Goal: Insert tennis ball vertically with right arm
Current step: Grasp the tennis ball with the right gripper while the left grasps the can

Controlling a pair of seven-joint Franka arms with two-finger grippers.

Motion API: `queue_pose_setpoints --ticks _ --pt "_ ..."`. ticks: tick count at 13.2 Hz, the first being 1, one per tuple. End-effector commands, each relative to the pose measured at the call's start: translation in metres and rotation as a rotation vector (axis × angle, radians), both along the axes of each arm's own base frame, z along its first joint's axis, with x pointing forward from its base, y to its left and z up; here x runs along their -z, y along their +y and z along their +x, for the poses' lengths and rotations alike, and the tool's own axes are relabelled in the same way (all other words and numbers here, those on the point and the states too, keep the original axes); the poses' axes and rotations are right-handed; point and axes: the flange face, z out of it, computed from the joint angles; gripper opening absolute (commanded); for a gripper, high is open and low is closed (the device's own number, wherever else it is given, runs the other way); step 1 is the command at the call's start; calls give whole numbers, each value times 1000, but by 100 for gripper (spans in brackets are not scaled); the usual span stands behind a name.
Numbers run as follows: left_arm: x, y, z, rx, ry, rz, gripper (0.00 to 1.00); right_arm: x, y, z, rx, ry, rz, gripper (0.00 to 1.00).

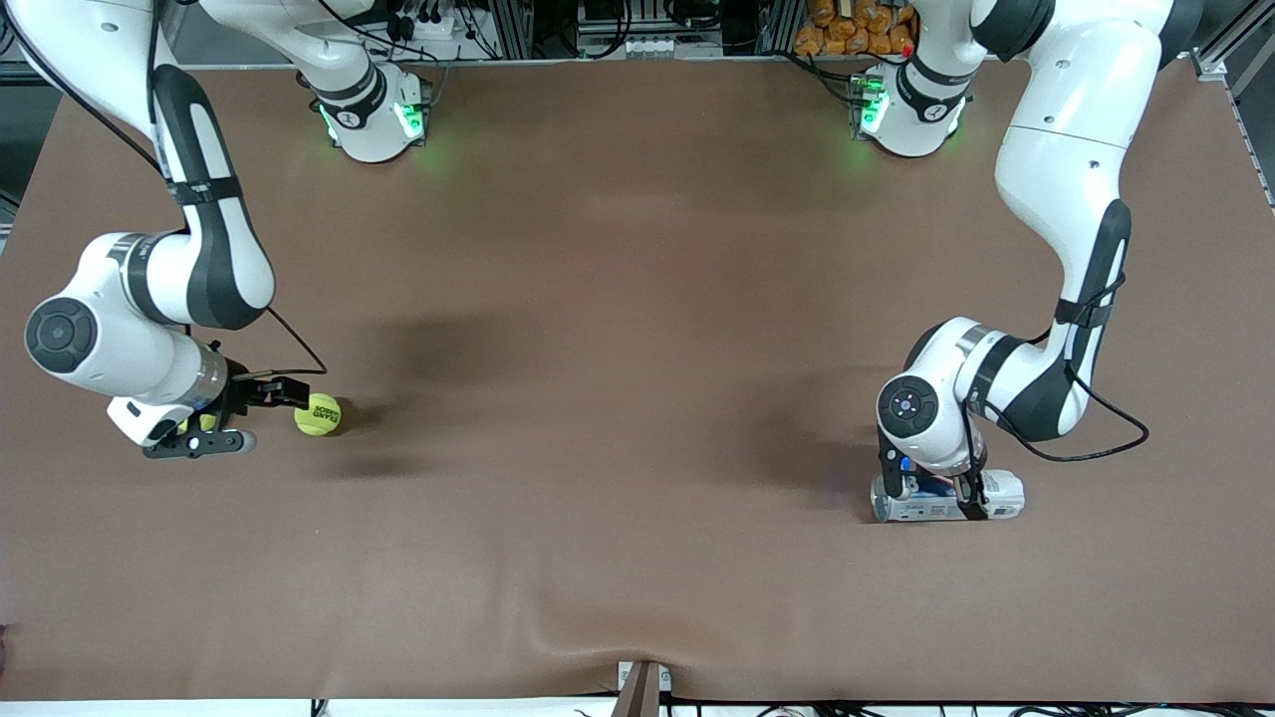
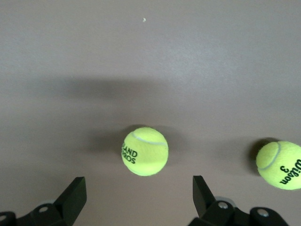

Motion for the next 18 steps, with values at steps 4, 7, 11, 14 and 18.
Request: queue_pose_setpoints --ticks 4,7,11,14,18 --pt "17 -5 5 93 -11 30 100 47 -4 0 -7 30 1 100" --pt "16 -7 6 106 -21 23 100 67 1 1 -13 14 -8 100" --pt "17 -8 10 144 -51 4 100 91 -2 -10 -9 -20 -18 100" --pt "31 -4 9 145 -38 -5 100 99 -2 -13 -10 -14 -21 100" --pt "46 5 7 131 -18 -1 100 110 -1 -16 10 -16 -11 100"
